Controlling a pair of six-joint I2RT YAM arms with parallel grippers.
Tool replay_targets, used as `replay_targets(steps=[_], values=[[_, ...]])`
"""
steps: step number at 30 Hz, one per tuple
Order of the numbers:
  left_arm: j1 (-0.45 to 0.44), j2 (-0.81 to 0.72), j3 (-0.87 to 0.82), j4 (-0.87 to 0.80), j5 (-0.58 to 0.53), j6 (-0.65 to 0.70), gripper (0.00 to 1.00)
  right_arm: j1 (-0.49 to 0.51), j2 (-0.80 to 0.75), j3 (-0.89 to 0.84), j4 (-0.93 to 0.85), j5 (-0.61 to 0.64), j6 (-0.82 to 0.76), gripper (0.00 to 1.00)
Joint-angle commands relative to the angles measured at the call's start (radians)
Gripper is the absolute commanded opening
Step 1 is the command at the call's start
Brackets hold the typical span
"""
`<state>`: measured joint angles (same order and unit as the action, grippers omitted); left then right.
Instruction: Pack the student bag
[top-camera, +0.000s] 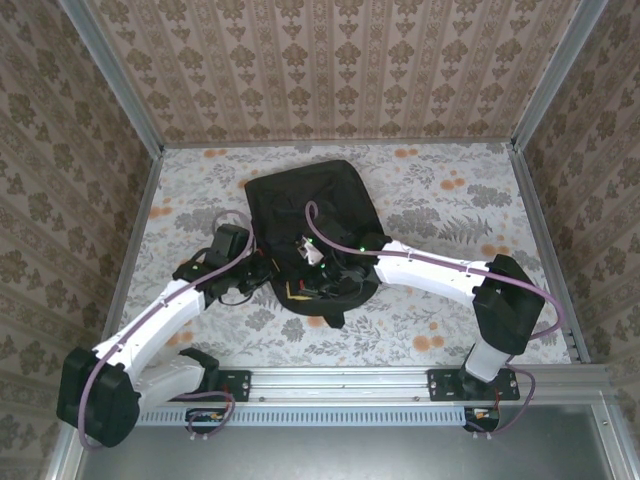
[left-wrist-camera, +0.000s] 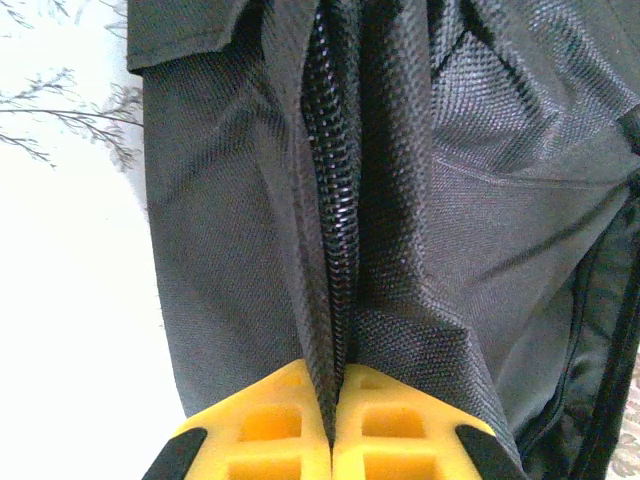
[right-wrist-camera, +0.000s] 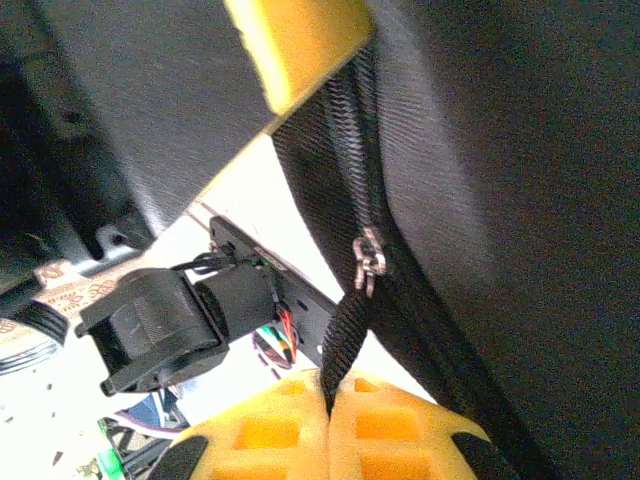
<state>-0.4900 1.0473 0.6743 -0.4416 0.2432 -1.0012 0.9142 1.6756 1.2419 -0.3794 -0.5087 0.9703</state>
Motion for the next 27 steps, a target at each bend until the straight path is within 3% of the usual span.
replay_targets(steps=[1, 9, 19, 23, 27], values=[[0.027, -0.027, 0.042, -0.07, -0.043, 0.089, 0.0, 0.0, -0.003, -0.005, -0.052, -0.027, -0.018, 0.0], [0.105, -0.054, 0.048, -0.116, -0.039, 0.155, 0.0, -0.008, -0.049, -0.041, -0.072, -0.042, -0.03, 0.0], [0.113, -0.053, 0.076, -0.148, -0.047, 0.207, 0.0, -0.013, -0.051, -0.048, 0.021, -0.1, 0.024, 0.0], [0.111, -0.078, 0.096, -0.197, -0.007, 0.185, 0.41, -0.011, -0.016, -0.018, 0.077, -0.114, 0.07, 0.0], [0.101, -0.148, 0.067, -0.251, 0.024, 0.088, 0.5, -0.005, 0.023, 0.017, 0.114, -0.126, 0.099, 0.0]])
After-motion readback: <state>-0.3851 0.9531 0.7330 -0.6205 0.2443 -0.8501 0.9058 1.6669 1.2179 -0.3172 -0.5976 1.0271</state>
